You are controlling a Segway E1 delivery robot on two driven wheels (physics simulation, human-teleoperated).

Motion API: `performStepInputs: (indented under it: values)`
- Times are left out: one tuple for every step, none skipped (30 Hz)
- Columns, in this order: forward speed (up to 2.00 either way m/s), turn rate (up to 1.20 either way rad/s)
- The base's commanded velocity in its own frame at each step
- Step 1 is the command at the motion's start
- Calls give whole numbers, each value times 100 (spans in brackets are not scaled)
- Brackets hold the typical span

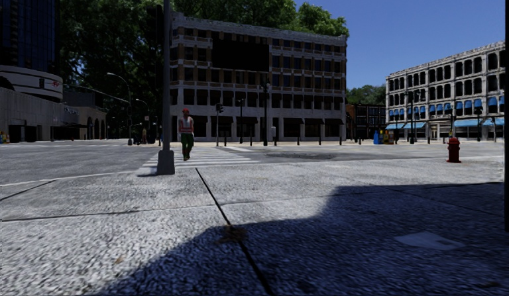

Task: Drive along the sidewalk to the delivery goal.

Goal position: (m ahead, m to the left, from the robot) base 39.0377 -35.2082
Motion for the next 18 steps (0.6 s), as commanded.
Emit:
performStepInputs:
  values:
    - [147,0]
    - [147,0]
    - [147,-3]
    - [147,-22]
    - [147,-42]
    - [147,-67]
    - [147,-80]
    - [147,-86]
    - [147,-95]
    - [147,-106]
    - [147,-120]
    - [147,-120]
    - [147,-120]
    - [147,-120]
    - [147,-120]
    - [147,-120]
    - [147,-115]
    - [147,-98]
